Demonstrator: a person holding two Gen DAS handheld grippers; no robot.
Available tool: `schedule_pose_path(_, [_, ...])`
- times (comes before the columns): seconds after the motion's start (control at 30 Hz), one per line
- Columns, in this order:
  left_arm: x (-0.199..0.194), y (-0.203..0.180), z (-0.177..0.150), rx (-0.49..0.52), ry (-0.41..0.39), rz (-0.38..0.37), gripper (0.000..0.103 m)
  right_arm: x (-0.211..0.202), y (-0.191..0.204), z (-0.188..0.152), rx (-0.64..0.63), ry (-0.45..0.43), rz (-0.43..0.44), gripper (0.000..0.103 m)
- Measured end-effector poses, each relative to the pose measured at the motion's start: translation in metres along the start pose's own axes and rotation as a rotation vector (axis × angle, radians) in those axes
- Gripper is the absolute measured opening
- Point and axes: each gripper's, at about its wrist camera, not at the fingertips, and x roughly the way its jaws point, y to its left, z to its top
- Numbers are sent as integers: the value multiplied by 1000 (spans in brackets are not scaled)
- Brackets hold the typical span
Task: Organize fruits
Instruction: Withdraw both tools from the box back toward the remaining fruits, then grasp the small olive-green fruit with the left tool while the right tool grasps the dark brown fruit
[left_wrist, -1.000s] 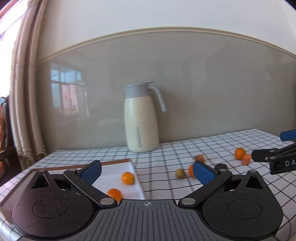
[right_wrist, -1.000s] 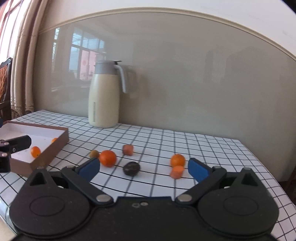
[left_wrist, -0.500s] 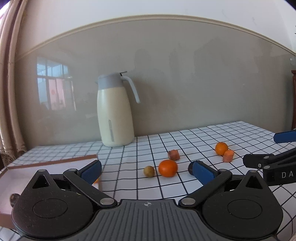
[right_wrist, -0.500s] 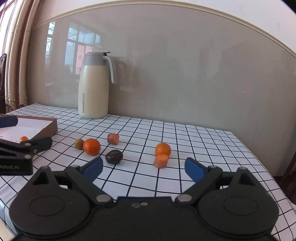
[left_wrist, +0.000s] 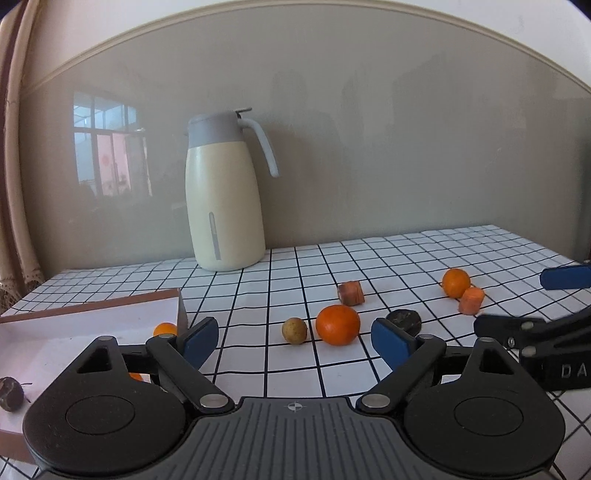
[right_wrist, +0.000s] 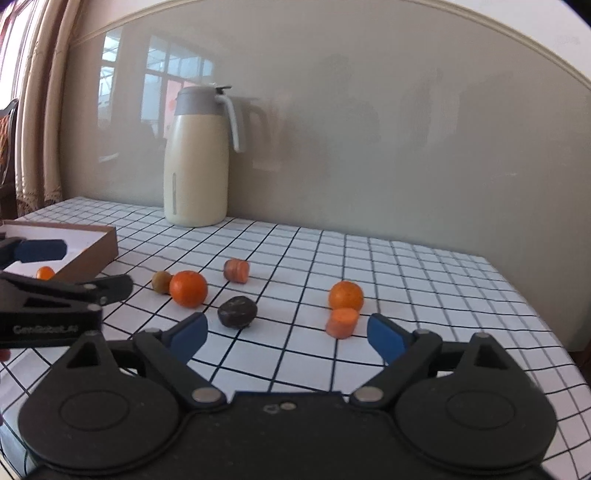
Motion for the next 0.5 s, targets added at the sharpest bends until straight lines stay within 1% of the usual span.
schedule_pose_path(0.07, [7,1,0,-9,19,16,89,6,1,0,-1,18,26,79])
schedule_pose_path(0.1, [10,2,0,-16,27,18,89,10,3,0,-7,28,32,73])
schedule_pose_path(0.13, [14,2,-1,-23,37,23,88,13,5,0,-15,36,38,70])
schedule_pose_path(0.23, [22,0,-2,-27,55,34,86,22,12,2,-39,41,47,69])
schedule_pose_path(0.3, [27,-1,-3,-27,69,36,80,28,13,4,-41,44,56,68])
schedule_pose_path(0.37, [35,0,-3,-31,92,34,76,35,13,6,-38,54,62,64])
schedule_pose_path(0.43, [40,2,-3,-33,110,31,72,41,12,7,-27,67,73,57])
schedule_pose_path(0.47, [43,2,-3,-33,118,31,68,44,12,7,-26,72,78,55])
schedule_pose_path(0.5, [47,3,-2,-36,130,31,64,47,13,7,-28,77,82,50])
